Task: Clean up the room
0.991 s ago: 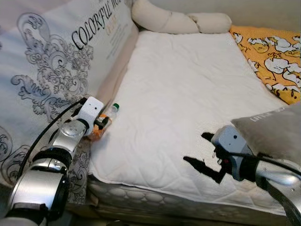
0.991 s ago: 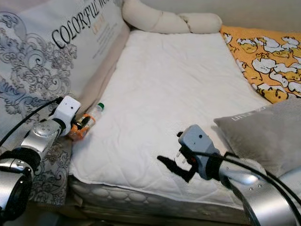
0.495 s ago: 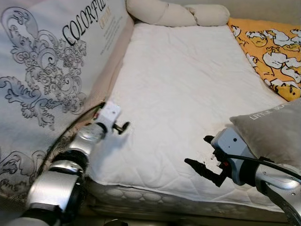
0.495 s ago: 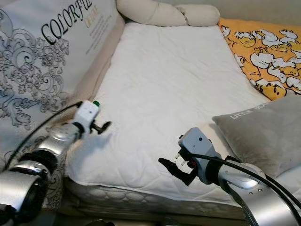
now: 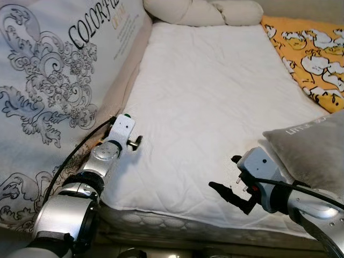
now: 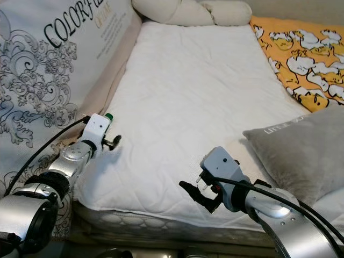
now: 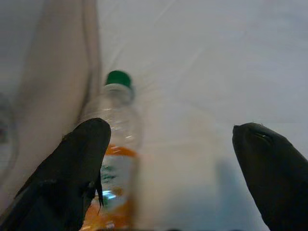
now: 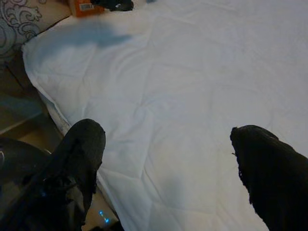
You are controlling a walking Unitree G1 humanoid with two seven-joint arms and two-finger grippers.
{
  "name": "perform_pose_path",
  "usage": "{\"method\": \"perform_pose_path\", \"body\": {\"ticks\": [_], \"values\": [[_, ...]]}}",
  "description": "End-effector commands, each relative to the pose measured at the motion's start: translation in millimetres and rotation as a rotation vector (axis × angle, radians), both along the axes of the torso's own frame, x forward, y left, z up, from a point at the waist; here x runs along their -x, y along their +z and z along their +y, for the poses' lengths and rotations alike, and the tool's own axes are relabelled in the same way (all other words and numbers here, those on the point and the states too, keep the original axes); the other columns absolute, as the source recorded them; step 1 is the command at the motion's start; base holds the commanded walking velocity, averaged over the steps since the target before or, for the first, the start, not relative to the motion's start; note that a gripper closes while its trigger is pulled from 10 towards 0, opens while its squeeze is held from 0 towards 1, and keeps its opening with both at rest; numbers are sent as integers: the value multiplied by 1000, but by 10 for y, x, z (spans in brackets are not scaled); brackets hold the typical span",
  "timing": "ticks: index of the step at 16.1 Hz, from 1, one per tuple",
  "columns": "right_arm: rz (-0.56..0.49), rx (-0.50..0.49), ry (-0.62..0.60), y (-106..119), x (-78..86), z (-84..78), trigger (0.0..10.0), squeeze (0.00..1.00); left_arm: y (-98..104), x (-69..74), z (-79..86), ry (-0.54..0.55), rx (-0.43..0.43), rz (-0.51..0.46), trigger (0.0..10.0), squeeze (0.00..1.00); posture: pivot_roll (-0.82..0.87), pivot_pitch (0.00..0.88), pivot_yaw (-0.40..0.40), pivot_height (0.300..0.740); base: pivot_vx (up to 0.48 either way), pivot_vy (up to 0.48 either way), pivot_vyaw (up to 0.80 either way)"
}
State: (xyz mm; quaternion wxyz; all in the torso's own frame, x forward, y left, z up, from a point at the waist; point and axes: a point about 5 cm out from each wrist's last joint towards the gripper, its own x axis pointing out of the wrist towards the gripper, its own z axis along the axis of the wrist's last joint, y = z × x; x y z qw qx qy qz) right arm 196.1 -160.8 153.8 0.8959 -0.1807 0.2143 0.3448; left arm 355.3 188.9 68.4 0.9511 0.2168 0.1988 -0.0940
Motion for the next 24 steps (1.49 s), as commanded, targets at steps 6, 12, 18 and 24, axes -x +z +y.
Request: {"method": "perform_pose_path", "body": {"ticks": [6, 12, 18, 24], "values": [[26, 87, -2, 104, 213, -280, 10000, 0, -34, 88, 408, 126, -122, 31, 10000, 0, -359, 79, -16, 740, 0, 0, 0], [45, 119, 53, 206, 252, -389, 10000, 0, -111, 169, 499, 172, -117, 43, 10000, 0, -387, 76, -76, 740, 0, 0, 0], [14, 49, 141, 297, 249, -273, 10000, 0, -113, 213, 630, 236, -221, 11, 10000, 0, -412, 95, -110, 740, 0, 0, 0], [36, -35, 229, 239, 272, -119, 10000, 0, -153, 239, 641, 258, -194, 44, 10000, 0, -415, 98, -98, 740, 0, 0, 0]]}}
